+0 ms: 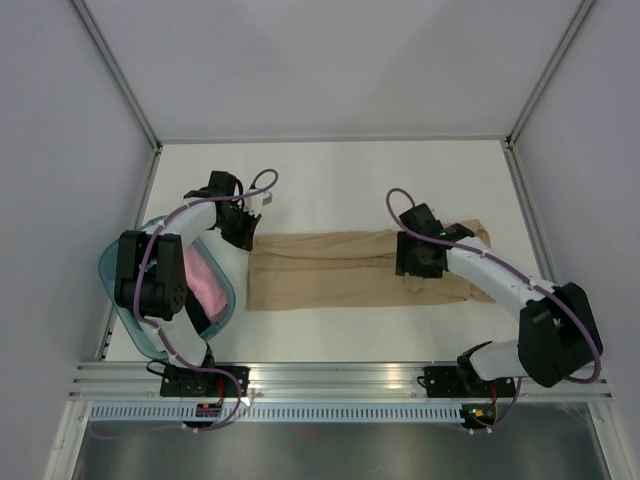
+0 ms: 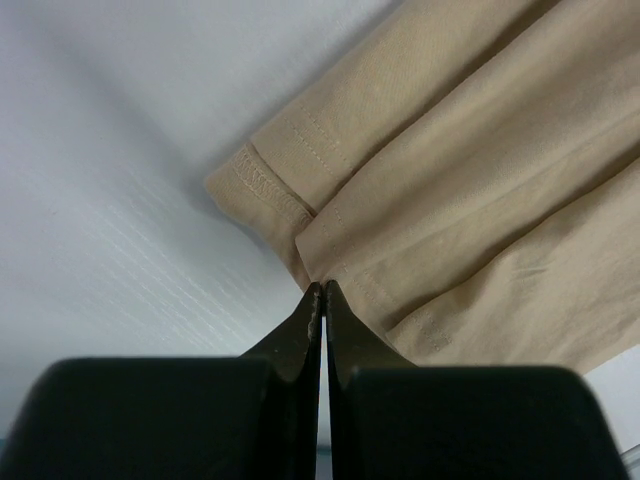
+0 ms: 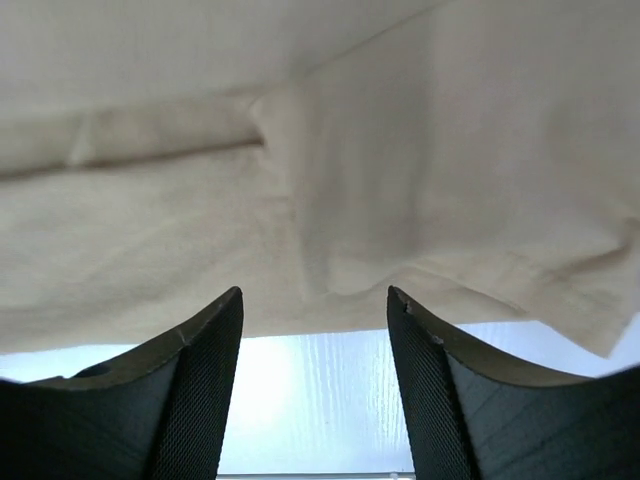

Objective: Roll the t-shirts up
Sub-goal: Fold the tshirt

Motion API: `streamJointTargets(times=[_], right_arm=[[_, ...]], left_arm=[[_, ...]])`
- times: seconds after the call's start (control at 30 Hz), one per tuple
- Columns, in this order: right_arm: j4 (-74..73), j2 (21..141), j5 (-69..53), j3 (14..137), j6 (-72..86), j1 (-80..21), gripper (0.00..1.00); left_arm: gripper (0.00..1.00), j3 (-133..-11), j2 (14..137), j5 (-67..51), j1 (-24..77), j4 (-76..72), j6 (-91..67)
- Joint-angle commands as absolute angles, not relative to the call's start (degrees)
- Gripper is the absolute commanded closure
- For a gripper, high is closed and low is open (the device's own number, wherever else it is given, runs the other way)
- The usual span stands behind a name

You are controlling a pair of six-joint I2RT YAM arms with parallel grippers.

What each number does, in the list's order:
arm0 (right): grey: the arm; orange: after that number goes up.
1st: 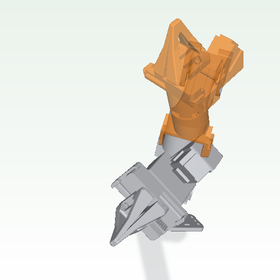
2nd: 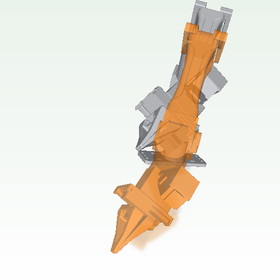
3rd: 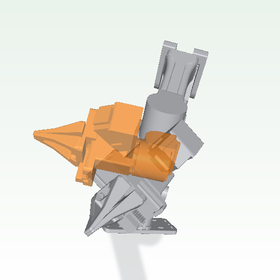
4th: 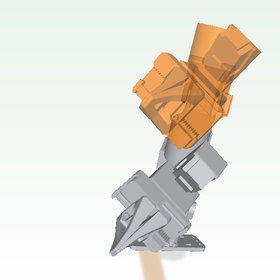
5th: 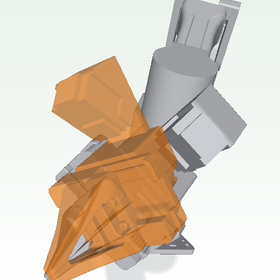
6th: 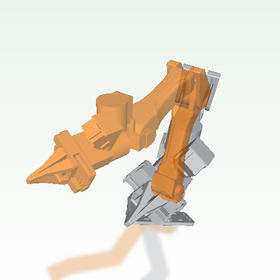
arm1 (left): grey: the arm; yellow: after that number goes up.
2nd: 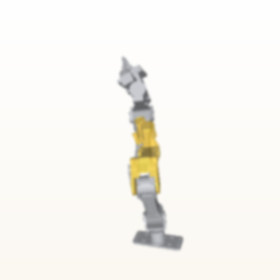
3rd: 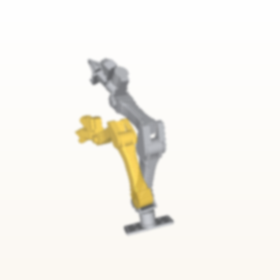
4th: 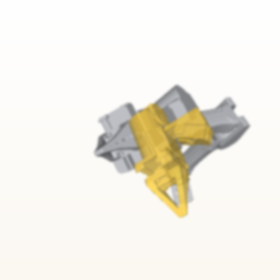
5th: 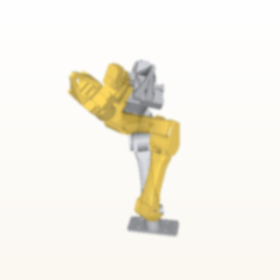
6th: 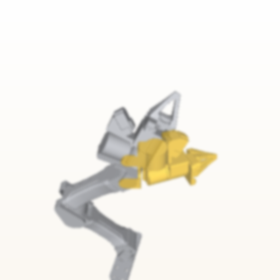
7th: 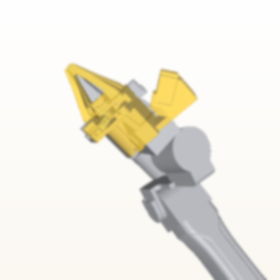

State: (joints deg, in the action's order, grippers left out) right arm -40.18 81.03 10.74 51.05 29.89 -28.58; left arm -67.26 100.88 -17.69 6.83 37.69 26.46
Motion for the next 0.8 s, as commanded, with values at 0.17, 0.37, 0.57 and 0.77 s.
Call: streamJointTargets(times=[0.17,0.37,0.57,0.77], right_arm=[[-45.09,73.04,6.16,45.45,31.65,-1.69,0.48],[-41.05,73.82,3.08,42.89,32.87,8.52,0.49],[-37.62,76.55,3.08,39.64,32.87,10.02,0.55],[-39.46,76.29,5.53,40.07,33.57,12.22,0.95]], left_arm=[[0.98,-68.20,101.43,-20.30,6.59,37.62,27.33],[0.98,-66.80,100.55,-21.01,6.68,36.65,27.07],[0.98,-66.09,100.37,-20.92,6.77,36.12,26.72],[0.98,-66.18,100.63,-20.83,6.77,35.60,26.63]])
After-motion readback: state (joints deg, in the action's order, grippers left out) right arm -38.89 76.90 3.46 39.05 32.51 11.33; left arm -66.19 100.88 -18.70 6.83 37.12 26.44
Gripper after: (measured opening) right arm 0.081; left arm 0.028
